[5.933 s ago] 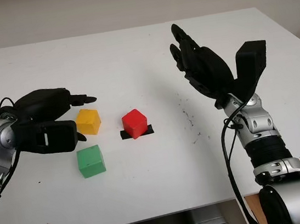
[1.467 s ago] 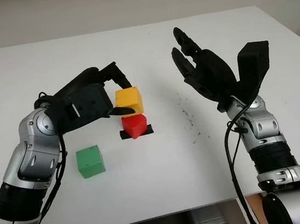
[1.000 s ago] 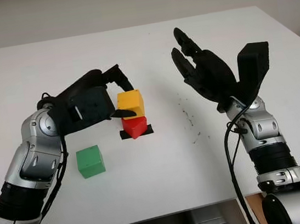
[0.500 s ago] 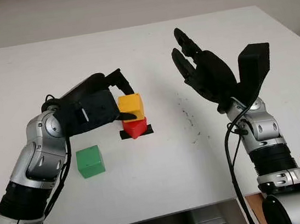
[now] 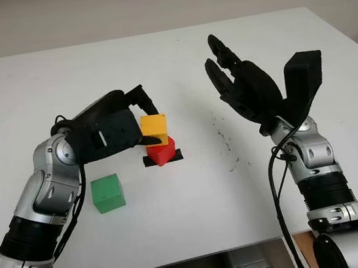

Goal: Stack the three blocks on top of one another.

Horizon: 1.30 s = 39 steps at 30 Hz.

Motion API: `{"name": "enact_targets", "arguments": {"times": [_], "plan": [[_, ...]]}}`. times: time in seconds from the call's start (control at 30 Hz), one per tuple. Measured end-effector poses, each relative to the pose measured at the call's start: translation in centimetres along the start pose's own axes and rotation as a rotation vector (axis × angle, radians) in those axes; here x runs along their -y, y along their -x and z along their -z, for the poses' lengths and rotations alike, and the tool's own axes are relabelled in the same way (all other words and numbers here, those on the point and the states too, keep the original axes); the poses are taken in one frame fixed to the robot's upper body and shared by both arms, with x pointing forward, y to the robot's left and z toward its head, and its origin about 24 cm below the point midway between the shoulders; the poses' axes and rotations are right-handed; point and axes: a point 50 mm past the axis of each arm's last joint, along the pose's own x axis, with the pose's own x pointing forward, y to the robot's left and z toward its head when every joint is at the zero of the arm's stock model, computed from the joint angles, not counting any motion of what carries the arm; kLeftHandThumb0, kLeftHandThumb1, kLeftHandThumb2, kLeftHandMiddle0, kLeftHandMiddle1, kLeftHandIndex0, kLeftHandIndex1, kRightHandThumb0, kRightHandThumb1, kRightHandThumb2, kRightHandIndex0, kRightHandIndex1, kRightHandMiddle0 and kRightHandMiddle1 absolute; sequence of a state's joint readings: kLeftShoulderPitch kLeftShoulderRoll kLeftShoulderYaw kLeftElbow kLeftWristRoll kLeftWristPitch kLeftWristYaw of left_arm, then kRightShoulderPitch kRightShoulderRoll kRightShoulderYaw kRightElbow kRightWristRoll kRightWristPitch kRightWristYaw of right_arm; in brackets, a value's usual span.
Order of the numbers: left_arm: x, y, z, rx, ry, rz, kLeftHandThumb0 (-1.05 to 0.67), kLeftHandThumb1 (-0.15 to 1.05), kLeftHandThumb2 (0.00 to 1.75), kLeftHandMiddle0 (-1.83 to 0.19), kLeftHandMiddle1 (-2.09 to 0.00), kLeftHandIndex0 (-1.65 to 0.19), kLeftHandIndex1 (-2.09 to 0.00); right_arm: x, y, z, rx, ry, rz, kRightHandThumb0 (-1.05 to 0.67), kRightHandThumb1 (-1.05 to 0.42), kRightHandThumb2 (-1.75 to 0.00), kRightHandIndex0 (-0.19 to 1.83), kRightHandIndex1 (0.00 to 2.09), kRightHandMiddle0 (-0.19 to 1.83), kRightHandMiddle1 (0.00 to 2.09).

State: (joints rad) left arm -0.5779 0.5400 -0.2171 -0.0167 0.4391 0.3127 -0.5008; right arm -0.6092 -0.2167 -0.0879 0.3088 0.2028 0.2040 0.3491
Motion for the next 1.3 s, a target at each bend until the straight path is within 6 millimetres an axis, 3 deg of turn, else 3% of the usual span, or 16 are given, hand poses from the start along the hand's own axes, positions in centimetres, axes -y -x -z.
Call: {"name": "enact_targets", "arguments": {"times": [0.73, 0.8, 0.87, 0.9, 0.97, 1.07, 1.3], "plan": [[0.10, -0.06, -0.06, 0.010, 0.027, 0.034, -0.42, 1.05, 0.25, -0.08, -0.05, -0.26, -1.64, -0.09, 0.18, 0.19, -0.008, 0.012, 0.003, -0.59, -1.05, -0.52, -0.19, 0.00, -0.19, 0.00], [0.06, -0.06, -0.07, 0.010, 0.024, 0.038, -0.44, 1.05, 0.24, -0.05, -0.04, -0.19, -1.41, -0.09, 0.18, 0.19, -0.007, 0.013, 0.003, -0.59, -1.05, -0.52, -0.19, 0.00, -0.19, 0.00], [0.04, -0.01, 0.01, 0.005, 0.014, 0.048, -0.52, 1.05, 0.24, 0.03, -0.05, -0.16, -0.92, -0.08, 0.18, 0.19, -0.008, 0.016, 0.004, -0.59, -1.05, -0.53, -0.19, 0.00, -0.19, 0.00], [0.02, 0.02, 0.06, 0.000, 0.005, 0.058, -0.57, 1.05, 0.24, 0.10, -0.05, -0.14, -0.57, -0.08, 0.18, 0.19, -0.008, 0.017, 0.005, -0.59, -1.05, -0.53, -0.19, 0.00, -0.19, 0.00], [-0.01, 0.06, 0.20, -0.008, -0.007, 0.077, -0.62, 1.05, 0.23, 0.16, -0.03, -0.11, -0.26, -0.08, 0.18, 0.19, -0.008, 0.017, 0.006, -0.59, -1.05, -0.52, -0.19, 0.00, -0.19, 0.00], [-0.08, 0.10, 0.32, -0.011, -0.018, 0.089, -0.68, 1.05, 0.23, 0.19, 0.00, 0.01, -0.08, -0.08, 0.18, 0.19, -0.008, 0.017, 0.005, -0.59, -1.05, -0.52, -0.19, 0.00, -0.19, 0.00], [-0.06, 0.02, 0.40, -0.009, -0.022, 0.105, -0.76, 1.05, 0.12, 0.19, 0.00, 0.19, 0.00, -0.11, 0.18, 0.19, -0.007, 0.015, 0.000, -0.59, -1.05, -0.53, -0.19, 0.00, -0.19, 0.00]]}}
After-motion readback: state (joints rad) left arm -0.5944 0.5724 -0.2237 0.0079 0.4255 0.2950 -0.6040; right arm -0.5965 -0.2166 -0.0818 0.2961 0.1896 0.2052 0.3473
